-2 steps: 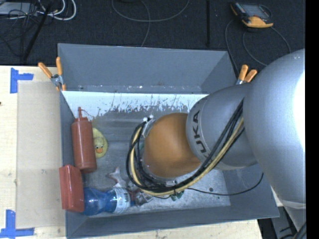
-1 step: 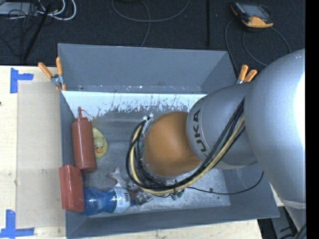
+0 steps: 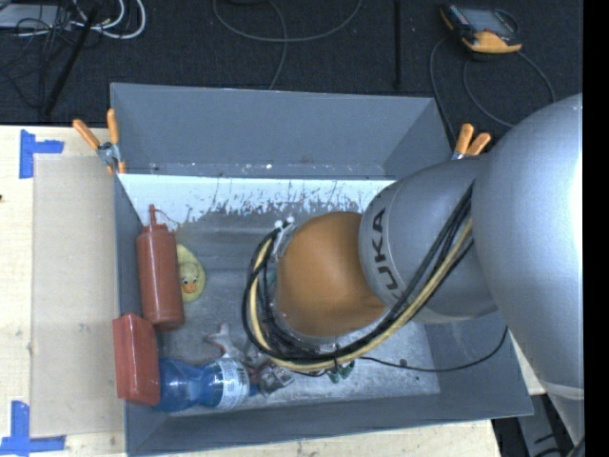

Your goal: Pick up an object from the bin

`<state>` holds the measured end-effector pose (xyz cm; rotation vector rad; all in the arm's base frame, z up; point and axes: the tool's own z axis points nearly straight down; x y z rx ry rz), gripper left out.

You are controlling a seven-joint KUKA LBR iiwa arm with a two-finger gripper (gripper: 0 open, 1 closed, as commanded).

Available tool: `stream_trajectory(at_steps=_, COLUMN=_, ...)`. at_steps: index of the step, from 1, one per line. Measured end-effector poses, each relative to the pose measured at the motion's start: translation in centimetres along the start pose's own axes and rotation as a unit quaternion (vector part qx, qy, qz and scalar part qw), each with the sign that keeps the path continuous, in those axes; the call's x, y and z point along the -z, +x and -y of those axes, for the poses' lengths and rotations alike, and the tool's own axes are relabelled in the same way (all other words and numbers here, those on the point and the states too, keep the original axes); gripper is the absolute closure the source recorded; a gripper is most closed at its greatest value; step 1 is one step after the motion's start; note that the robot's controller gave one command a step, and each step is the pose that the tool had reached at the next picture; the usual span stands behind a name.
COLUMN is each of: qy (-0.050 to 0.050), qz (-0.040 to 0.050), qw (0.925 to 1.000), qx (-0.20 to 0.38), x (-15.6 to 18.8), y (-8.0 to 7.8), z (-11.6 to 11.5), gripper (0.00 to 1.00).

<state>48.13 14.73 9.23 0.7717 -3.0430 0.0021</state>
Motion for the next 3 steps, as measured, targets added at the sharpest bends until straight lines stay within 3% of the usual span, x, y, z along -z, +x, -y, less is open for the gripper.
stream_trajectory(at_steps=1, qy=-0.001, qz=-0.0051, qw=1.0, qx=0.0, x=1.8, y=0.3, z=0.0, gripper=1.0)
stream_trajectory(at_steps=3, qy=0.0, qz=0.0019, qw=1.0, qx=-0.001, x=6.0, y=0.1, z=-0.1, gripper=1.0)
